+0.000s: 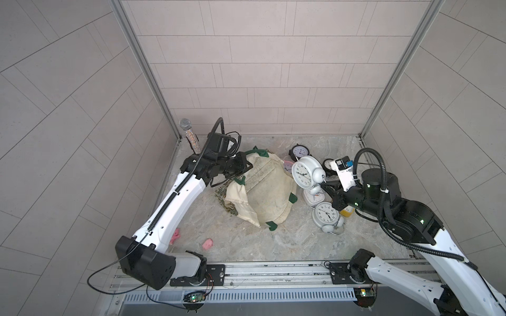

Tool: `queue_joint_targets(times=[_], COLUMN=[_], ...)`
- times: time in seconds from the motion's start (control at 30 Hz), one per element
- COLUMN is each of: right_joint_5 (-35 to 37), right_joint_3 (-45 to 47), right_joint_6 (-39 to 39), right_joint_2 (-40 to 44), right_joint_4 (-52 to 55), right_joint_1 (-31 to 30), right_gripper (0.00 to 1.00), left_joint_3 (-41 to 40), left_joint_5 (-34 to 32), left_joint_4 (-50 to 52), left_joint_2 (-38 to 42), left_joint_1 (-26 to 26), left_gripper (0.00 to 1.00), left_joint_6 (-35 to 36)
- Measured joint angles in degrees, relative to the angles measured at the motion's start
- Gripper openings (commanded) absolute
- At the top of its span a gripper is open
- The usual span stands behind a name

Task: Take the alarm clock out of the canvas bag
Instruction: Place the canvas bag at the center of the board.

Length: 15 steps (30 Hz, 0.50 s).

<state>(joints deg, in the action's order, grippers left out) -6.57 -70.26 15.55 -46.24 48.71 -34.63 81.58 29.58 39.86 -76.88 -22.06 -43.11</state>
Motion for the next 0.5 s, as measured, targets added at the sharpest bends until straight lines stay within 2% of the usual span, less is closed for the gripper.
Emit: queue_joint_targets(times=[0.13,0.23,0.37,0.5], right_joint_5=[-1.1,-2.0,-3.3,-4.7], right_joint_3=[-0.3,-0.3,-0.3,-0.3], right_joint_6=[0.7,1.2,1.7,2.5], right_joint_2=[0.0,0.0,0.0,-0.2], right_joint_4=[1.8,2.4,2.6,2.6], right_joint_1=[2.1,2.9,3.5,3.9], right_gripper=[0.0,0.0,0.0,0.0], left_joint_3=[0.4,0.4,-2.0,-3.0], left_joint_5=[0.2,1.0,4.3,6.4], left_joint_4=[-6.4,-11.3,-21.8,-28.6], left_joint_2=[0.0,-0.7,-4.3,-12.5], left_joint_1=[-0.3,1.8,7.5,13.3], left_gripper=[0.0,0.0,0.0,0.0], left_joint_6=[-5.1,-9.2,-16.8,-22.0])
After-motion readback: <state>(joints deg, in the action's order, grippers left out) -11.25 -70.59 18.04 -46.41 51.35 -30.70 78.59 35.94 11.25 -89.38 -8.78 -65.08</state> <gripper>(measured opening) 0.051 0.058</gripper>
